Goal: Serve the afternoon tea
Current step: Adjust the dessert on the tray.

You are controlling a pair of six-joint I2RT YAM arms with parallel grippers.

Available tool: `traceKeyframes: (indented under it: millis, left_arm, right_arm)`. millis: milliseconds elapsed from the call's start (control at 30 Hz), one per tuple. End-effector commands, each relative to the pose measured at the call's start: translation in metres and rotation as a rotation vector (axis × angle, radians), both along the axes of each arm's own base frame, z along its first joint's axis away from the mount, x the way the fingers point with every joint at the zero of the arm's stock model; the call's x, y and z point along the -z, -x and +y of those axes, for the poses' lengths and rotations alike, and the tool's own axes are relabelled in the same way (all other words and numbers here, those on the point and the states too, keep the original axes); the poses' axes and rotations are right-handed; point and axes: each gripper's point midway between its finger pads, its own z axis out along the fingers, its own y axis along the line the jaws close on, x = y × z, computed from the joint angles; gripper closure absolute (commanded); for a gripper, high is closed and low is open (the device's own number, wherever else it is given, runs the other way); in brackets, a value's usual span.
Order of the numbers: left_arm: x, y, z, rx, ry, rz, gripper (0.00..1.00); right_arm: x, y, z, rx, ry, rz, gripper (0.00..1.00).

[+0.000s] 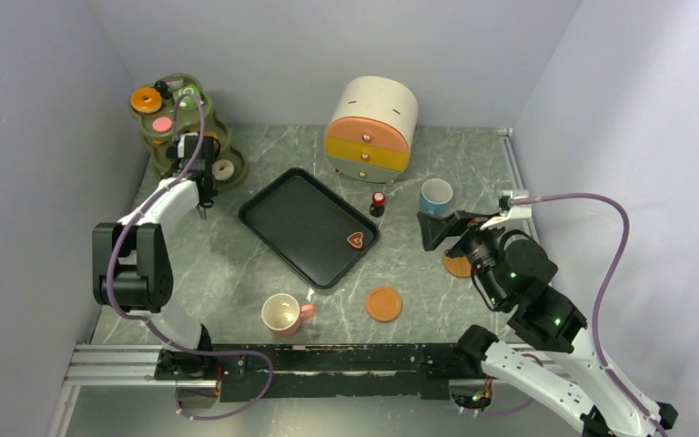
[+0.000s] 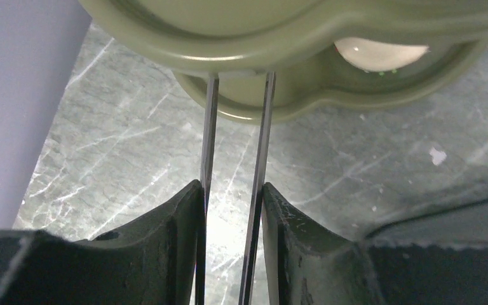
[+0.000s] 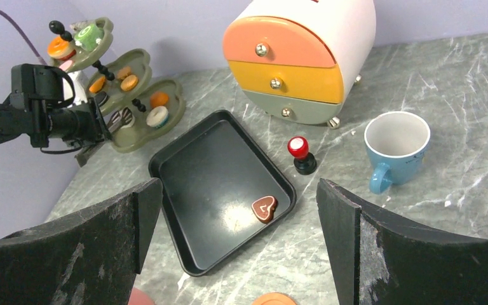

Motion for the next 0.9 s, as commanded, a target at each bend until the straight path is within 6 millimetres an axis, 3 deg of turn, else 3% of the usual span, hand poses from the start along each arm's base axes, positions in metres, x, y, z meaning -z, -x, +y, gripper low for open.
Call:
traceKeyframes:
  millis: [0, 400, 667, 867]
  left_arm:
    - [-0.016, 0.008, -0.016, 0.049, 0.098, -0.009, 0.57]
    - [-0.003, 0.050, -0.050, 0.210, 0.244, 0.180, 0.58]
    - [-0.018, 0.058, -0.070, 0.311, 0.314, 0.169, 0.60]
    - [-0.036, 0.066, -0.070, 0.321, 0.309, 0.150, 0.59]
  right_arm:
    - [-0.016, 0.003, -0.008, 0.020, -0.030, -0.043, 0.04]
    - [-0.012, -0.002, 0.004, -0.008, -0.033, -0.032, 0.05]
    - [-0.007, -0.009, 0.013, -0.018, -0.001, -0.005, 0.05]
    - [-0.005, -0.014, 0.019, -0.024, 0.019, 0.014, 0.05]
